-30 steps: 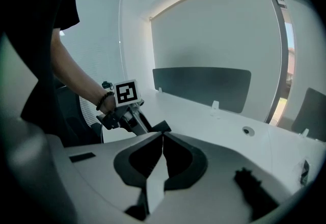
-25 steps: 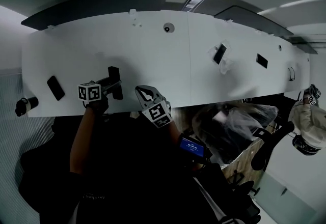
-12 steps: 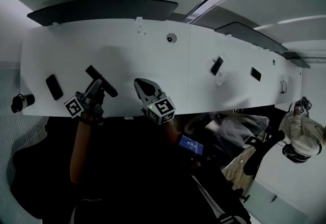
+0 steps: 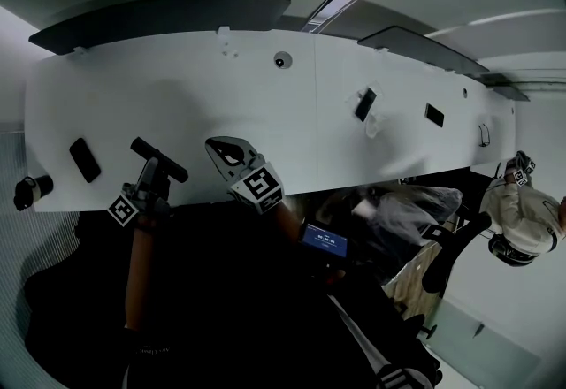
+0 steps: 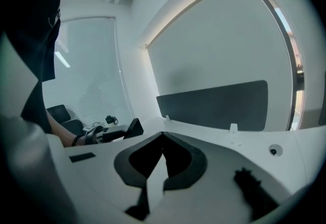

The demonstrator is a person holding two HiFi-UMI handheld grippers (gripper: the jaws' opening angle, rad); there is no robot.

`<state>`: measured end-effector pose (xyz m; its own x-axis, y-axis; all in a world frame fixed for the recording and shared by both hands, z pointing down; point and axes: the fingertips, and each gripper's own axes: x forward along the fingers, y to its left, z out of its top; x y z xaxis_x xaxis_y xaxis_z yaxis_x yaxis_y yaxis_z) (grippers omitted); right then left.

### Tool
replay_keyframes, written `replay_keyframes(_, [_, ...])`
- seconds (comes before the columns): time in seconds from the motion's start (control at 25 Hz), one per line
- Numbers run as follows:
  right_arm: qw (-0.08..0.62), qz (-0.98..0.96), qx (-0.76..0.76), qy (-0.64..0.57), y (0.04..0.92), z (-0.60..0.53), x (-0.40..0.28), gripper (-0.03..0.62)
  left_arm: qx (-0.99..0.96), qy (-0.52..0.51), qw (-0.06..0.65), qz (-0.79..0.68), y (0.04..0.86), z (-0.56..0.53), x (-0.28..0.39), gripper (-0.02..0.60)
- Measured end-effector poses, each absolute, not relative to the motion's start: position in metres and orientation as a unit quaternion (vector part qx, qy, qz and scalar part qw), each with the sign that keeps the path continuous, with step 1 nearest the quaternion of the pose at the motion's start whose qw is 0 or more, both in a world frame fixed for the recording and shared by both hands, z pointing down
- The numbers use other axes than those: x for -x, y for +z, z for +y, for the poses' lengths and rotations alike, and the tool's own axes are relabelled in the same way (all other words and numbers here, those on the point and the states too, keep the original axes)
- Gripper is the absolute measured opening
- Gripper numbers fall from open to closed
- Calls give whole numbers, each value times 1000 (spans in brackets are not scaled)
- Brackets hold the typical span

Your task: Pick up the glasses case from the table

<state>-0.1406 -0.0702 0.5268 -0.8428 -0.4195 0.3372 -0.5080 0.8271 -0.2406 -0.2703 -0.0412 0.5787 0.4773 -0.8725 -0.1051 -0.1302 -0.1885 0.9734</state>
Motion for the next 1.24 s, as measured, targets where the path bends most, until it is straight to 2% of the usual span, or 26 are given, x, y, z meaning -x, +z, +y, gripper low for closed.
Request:
replay_keyframes(0.52, [132, -960, -221, 111, 512, -67, 149, 6, -698, -348, 512, -360, 573, -53, 270, 291])
replay_keyframes(1.24, [135, -959, -222, 114, 515, -64, 148, 6, -700, -309, 536, -357, 588, -54, 260, 291])
